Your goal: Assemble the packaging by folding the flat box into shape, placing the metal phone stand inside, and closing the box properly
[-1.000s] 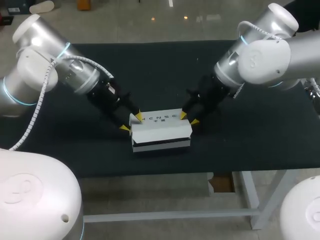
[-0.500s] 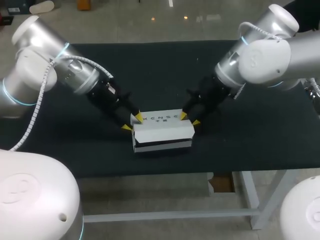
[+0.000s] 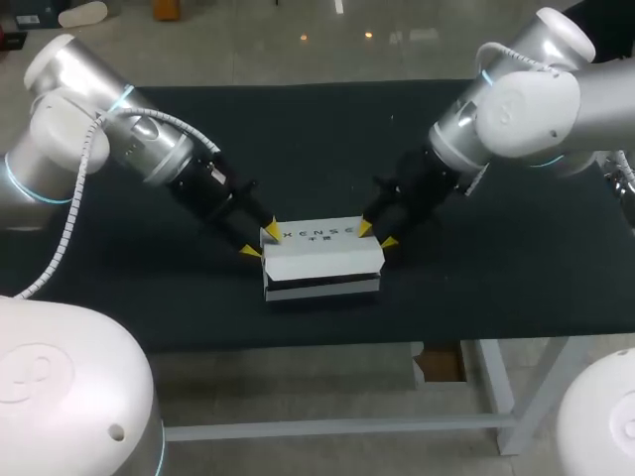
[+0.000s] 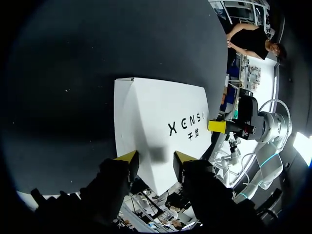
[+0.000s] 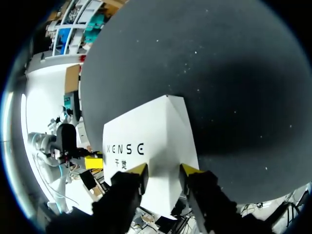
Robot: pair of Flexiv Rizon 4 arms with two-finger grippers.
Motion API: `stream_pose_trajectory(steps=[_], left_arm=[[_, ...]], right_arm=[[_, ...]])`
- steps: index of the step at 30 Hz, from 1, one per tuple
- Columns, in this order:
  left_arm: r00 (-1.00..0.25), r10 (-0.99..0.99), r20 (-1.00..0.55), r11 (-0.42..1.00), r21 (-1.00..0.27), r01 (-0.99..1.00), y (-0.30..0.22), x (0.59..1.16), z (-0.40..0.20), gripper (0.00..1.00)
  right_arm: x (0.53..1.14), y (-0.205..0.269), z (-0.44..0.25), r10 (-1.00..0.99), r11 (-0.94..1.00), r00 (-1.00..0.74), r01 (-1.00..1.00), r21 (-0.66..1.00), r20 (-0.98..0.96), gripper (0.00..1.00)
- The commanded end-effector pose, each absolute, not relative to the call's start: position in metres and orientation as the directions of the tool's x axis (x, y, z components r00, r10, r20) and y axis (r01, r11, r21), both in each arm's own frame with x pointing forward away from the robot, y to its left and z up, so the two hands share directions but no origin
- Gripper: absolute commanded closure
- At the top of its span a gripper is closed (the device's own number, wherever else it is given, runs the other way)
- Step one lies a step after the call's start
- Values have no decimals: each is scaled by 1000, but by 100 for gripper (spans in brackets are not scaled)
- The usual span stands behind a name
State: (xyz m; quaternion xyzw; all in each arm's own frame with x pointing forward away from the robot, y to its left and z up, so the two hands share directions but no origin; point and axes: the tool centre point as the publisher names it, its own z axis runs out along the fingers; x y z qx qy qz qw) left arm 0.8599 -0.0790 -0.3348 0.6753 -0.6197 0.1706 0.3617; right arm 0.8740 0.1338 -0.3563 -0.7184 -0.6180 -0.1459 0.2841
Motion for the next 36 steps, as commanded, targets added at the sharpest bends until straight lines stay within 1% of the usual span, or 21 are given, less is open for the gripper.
stream_pose_trajectory(steps=[1,15,28,36], left_arm=[[174,-720,672,41,292,-956,-84,866,-332,51],[190,-723,664,60,335,-940,-85,867,-329,52],[214,-719,661,76,381,-922,-83,870,-327,50],[223,-720,657,84,401,-912,-83,872,-324,52]], right_arm=[[878,137,-353,805,-63,194,968,-244,561,56],[880,140,-349,800,-40,209,954,-298,562,55],[888,142,-345,785,-5,216,939,-343,581,54],[891,143,-340,779,9,216,935,-355,589,55]])
